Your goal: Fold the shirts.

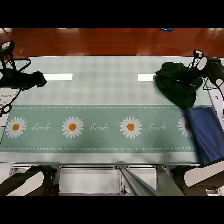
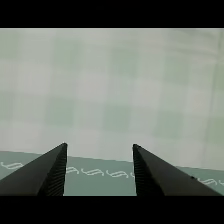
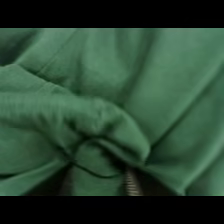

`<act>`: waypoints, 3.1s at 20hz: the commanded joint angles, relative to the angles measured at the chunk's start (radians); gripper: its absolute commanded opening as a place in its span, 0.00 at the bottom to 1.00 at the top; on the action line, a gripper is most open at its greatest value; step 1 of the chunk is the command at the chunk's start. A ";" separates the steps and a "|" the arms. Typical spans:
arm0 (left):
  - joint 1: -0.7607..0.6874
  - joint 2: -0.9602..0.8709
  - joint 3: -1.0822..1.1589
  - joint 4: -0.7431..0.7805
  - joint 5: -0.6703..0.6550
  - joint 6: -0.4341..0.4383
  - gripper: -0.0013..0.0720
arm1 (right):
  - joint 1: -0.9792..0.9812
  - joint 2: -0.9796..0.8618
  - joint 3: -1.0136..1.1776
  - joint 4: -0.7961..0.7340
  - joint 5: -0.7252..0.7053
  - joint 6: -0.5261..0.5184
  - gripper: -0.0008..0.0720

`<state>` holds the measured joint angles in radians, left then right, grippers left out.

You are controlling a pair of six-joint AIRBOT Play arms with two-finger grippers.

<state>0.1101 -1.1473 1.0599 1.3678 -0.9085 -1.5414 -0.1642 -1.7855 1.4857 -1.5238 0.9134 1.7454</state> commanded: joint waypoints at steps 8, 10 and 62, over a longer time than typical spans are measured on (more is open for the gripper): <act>0.118 0.175 -0.040 -0.063 0.017 0.029 0.71 | -0.001 0.156 0.233 0.172 0.157 -0.211 0.05; 0.143 0.262 -0.043 -0.063 -0.020 0.029 0.71 | 0.012 0.246 0.293 0.185 0.157 -0.227 0.05; 0.370 0.226 -0.545 -0.274 -0.420 0.167 0.71 | -0.155 0.921 -0.763 0.537 0.184 -0.278 0.57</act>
<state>0.4313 -0.8749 0.5549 1.0626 -1.3304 -1.3655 -0.1722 -1.0237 1.0660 -1.1755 1.2072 1.5620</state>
